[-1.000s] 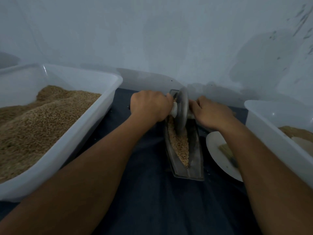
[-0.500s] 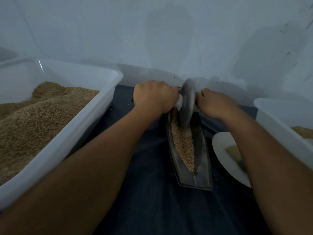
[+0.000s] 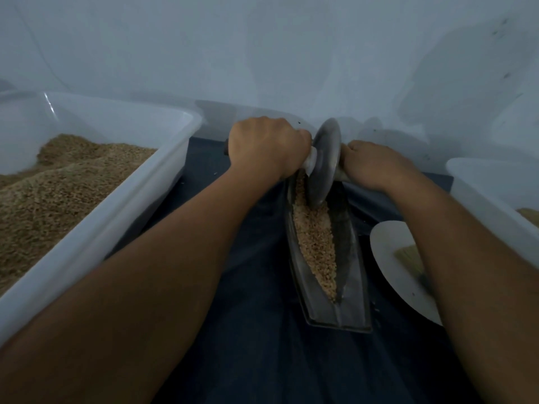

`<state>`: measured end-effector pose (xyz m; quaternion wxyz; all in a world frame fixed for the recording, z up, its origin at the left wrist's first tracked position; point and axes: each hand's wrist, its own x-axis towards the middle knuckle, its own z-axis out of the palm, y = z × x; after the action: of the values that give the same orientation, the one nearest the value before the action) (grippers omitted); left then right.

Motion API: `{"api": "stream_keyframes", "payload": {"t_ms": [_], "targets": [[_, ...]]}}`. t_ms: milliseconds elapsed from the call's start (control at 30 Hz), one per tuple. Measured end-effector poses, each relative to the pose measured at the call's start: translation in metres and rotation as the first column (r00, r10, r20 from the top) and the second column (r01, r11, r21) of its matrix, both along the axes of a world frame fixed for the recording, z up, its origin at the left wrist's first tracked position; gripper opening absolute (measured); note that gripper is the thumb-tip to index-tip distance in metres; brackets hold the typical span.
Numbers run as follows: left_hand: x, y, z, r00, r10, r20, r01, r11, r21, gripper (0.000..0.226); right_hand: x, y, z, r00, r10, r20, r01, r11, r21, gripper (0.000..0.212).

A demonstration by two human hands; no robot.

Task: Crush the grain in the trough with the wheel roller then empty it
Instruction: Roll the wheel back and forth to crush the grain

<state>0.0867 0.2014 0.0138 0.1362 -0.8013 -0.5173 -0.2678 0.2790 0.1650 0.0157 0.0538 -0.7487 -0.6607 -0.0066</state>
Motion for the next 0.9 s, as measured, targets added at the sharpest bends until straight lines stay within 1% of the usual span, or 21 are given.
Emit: {"api": "stream_keyframes", "payload": {"t_ms": [100, 200, 267, 433, 533, 633, 800, 900], "targets": [[0.001, -0.001, -0.001, 1.000, -0.005, -0.005, 0.005, 1.000, 0.002, 0.047, -0.002, -0.003, 0.000, 1.000, 0.003, 0.023, -0.003, 1.000, -0.001, 0.042], [0.000, -0.004, -0.001, 1.000, 0.006, 0.014, -0.006, 1.000, -0.016, 0.047, -0.003, -0.005, -0.001, 1.000, -0.013, 0.020, 0.013, 0.999, 0.031, 0.040], [-0.001, -0.008, -0.003, 1.000, -0.011, 0.005, 0.011, 1.000, 0.016, 0.047, -0.005, -0.009, -0.002, 0.999, -0.025, 0.026, 0.024, 0.998, 0.057, 0.042], [-0.004, -0.014, -0.006, 0.999, -0.025, -0.029, 0.026, 1.000, 0.013, 0.045, -0.012, -0.022, -0.005, 0.998, -0.059, -0.021, 0.061, 0.989, 0.138, 0.048], [-0.005, -0.022, -0.009, 0.999, -0.017, -0.035, 0.017, 1.000, 0.011, 0.044, -0.014, -0.031, -0.010, 0.996, -0.085, -0.036, 0.090, 0.977, 0.195, 0.043], [-0.008, -0.031, -0.012, 0.999, -0.005, -0.033, 0.006, 0.999, 0.037, 0.048, -0.019, -0.039, -0.014, 0.995, -0.092, -0.048, 0.101, 0.965, 0.242, 0.041], [-0.014, -0.042, -0.016, 0.995, 0.016, -0.095, -0.018, 1.000, -0.023, 0.040, -0.027, -0.053, -0.020, 0.995, -0.102, -0.006, 0.099, 0.941, 0.325, 0.041], [-0.017, -0.051, -0.015, 0.994, 0.011, -0.108, -0.013, 1.000, -0.021, 0.042, -0.029, -0.061, -0.024, 0.996, -0.093, 0.000, 0.088, 0.938, 0.335, 0.043]]}}
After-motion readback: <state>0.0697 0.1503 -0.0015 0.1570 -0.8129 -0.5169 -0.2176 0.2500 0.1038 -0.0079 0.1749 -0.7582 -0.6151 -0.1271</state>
